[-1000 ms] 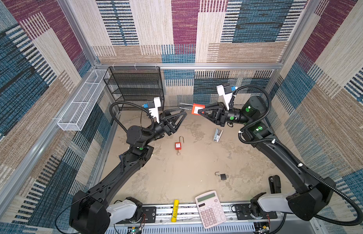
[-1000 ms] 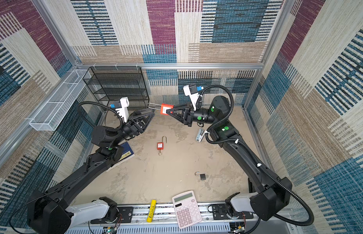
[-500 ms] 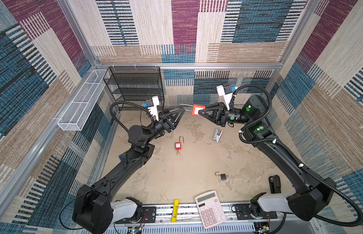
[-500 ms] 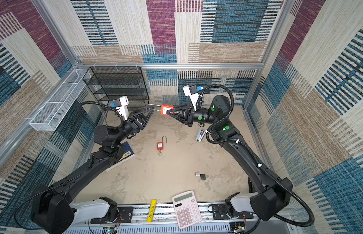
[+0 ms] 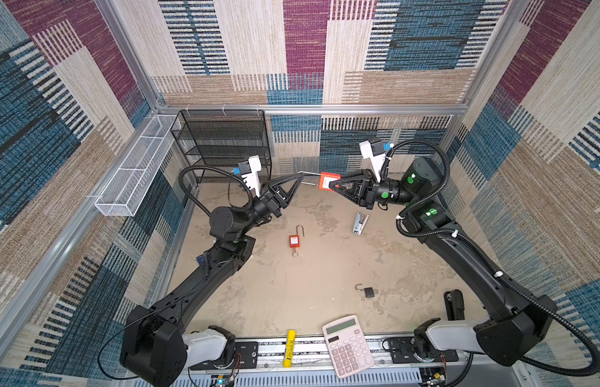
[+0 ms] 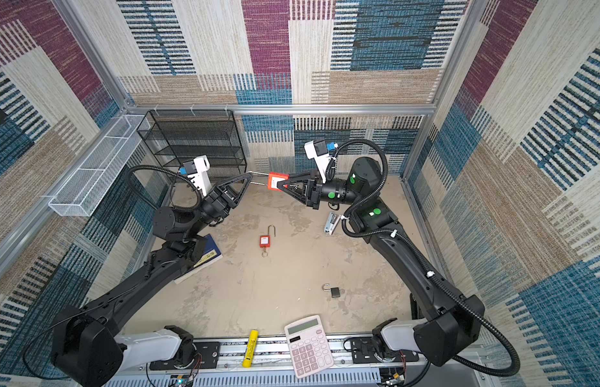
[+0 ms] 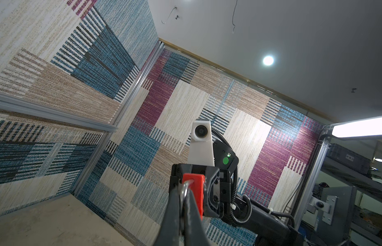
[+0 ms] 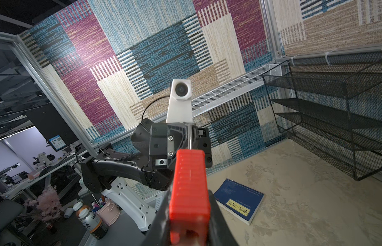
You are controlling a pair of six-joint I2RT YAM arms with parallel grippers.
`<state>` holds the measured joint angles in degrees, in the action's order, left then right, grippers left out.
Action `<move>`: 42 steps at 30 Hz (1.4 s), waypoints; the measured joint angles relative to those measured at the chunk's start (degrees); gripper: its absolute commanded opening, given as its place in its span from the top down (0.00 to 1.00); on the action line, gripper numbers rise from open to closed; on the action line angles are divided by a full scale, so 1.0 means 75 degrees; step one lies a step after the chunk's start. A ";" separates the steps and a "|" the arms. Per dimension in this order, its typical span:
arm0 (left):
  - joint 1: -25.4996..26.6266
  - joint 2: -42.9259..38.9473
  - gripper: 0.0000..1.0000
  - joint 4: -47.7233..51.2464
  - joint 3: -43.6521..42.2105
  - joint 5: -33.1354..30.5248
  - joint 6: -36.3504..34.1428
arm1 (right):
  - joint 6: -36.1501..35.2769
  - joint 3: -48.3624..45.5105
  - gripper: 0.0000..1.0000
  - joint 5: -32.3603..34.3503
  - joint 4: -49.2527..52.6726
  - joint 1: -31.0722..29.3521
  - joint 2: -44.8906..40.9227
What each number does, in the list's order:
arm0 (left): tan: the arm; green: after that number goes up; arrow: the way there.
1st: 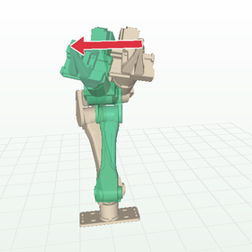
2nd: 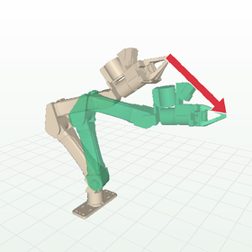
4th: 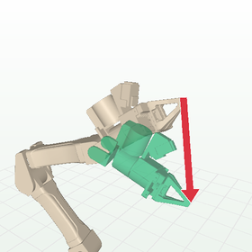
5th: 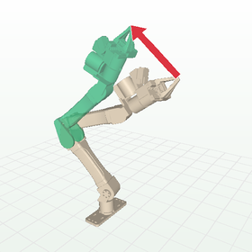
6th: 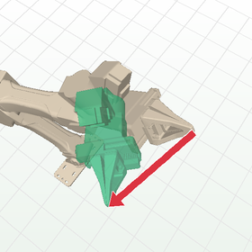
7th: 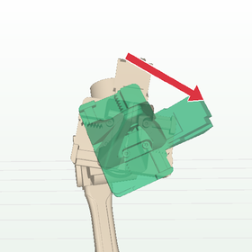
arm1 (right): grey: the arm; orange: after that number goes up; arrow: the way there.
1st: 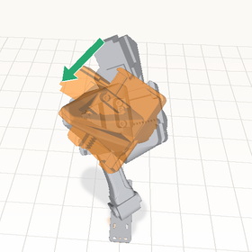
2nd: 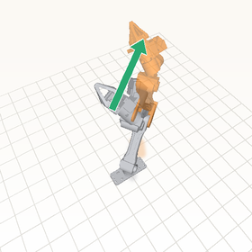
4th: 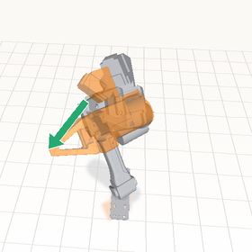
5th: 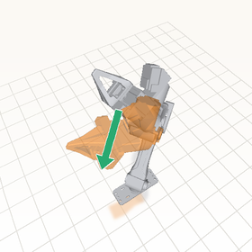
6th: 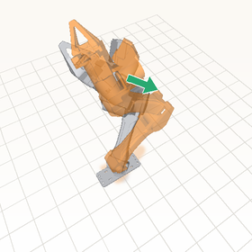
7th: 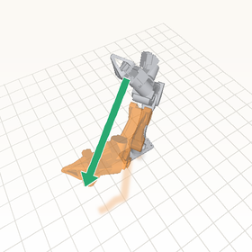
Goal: Lock with the key
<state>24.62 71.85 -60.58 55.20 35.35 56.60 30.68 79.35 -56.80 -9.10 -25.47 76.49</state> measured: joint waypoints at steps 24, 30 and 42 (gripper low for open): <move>0.0006 0.0181 1.00 -0.0067 0.0210 0.0256 0.0119 | -0.0058 0.0242 1.00 -0.0236 -0.0137 0.0006 0.0274; 0.0096 0.0315 1.00 -0.0070 0.0251 0.0312 0.0181 | 0.0157 0.0242 1.00 -0.0391 -0.0341 -0.0003 0.0414; 0.0189 0.0265 1.00 0.0041 0.0350 0.0198 0.0137 | 0.0530 0.0283 1.00 -0.0565 -0.0816 0.0012 0.0554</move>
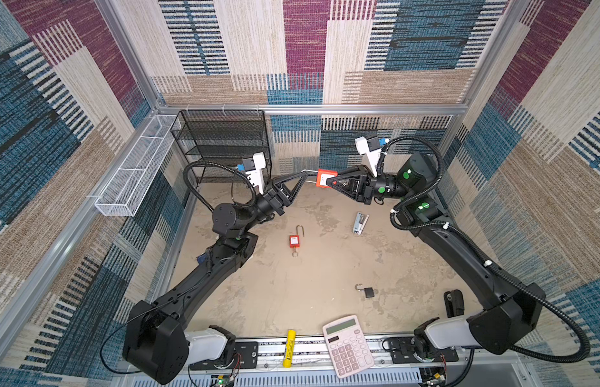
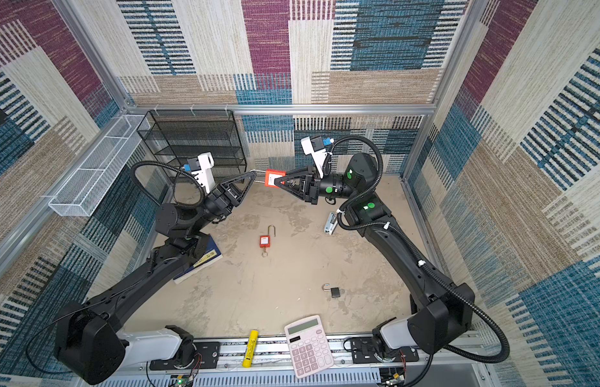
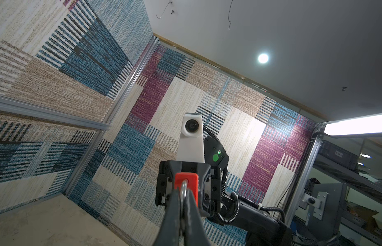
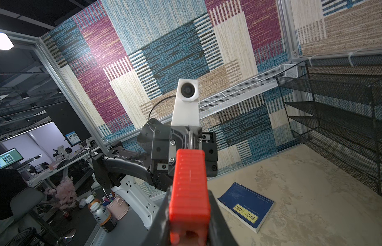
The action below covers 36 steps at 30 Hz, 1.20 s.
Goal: Lock with the key
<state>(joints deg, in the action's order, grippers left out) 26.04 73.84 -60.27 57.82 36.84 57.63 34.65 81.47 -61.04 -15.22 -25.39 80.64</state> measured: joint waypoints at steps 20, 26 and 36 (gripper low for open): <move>0.0064 -0.0198 0.65 0.0554 -0.0093 -0.0003 -0.0192 | -0.0236 0.0187 1.00 0.0184 0.0382 0.0012 0.0012; 0.0055 -0.0187 0.52 0.0632 -0.0119 0.0000 -0.0195 | -0.0245 0.0184 1.00 0.0277 0.0408 0.0032 0.0015; 0.0079 -0.0117 0.44 0.0656 -0.0119 0.0137 -0.0300 | -0.0114 0.0184 1.00 0.0207 0.0344 0.0029 0.0160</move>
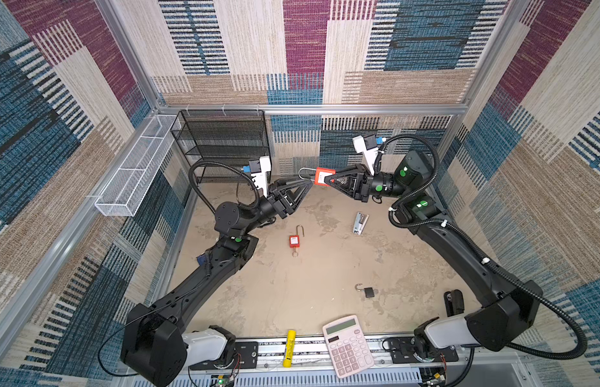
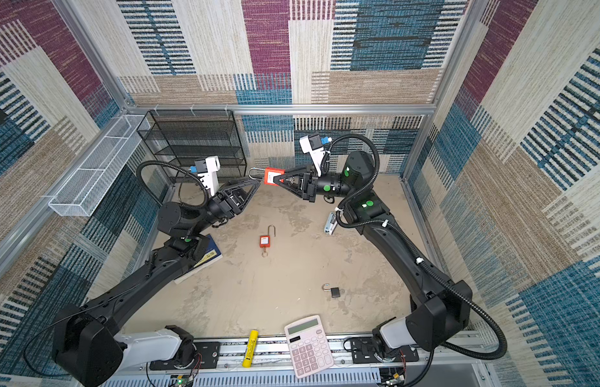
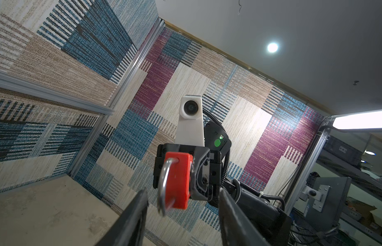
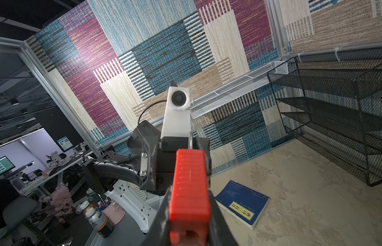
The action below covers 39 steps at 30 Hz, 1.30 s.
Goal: Lock with the key
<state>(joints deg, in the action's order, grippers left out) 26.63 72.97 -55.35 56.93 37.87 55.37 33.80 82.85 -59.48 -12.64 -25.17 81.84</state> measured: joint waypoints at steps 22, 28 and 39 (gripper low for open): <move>0.0122 0.0207 0.59 0.0015 0.0166 0.0087 -0.0003 | 0.0111 0.0233 1.00 -0.0064 -0.0163 -0.0350 0.0391; 0.0119 0.0210 0.88 -0.0023 0.0175 0.0015 -0.0012 | 0.0111 0.0315 1.00 -0.0003 -0.0131 -0.0399 0.0408; 0.0119 0.0187 1.00 -0.0119 0.0172 0.0058 -0.0099 | 0.0076 0.0318 0.74 -0.0006 -0.0146 -0.0408 0.0373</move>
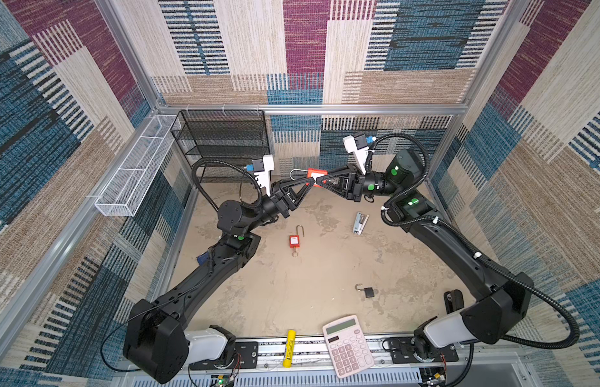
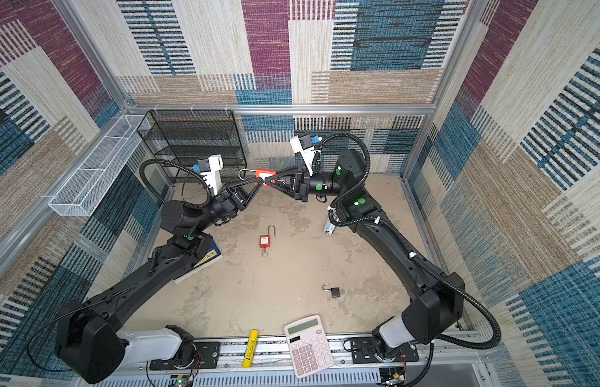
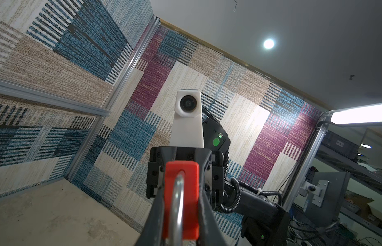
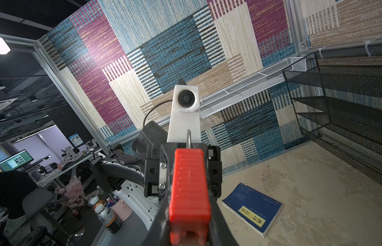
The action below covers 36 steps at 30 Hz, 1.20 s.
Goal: Lock with the key
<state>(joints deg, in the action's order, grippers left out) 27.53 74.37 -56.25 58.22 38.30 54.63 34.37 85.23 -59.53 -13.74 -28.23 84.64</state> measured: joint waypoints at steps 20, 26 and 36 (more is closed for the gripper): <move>0.0009 0.0373 1.00 -0.0933 0.0122 0.0303 -0.0044 | 0.0055 -0.0306 0.16 -0.0297 0.0411 0.0236 -0.0525; -0.0006 0.0717 1.00 -0.1635 0.0583 0.0638 -0.0009 | 0.0385 -0.0105 0.15 -0.0600 0.0382 0.0364 -0.0612; -0.0006 0.0819 1.00 -0.2066 0.0766 0.0976 0.0058 | 0.0807 0.0175 0.20 -0.0924 0.0382 0.0423 -0.0428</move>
<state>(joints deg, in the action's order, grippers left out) 27.49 80.51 -71.75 63.96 45.63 55.07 40.42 86.54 -66.46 -10.87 -25.06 81.43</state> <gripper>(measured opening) 0.196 0.807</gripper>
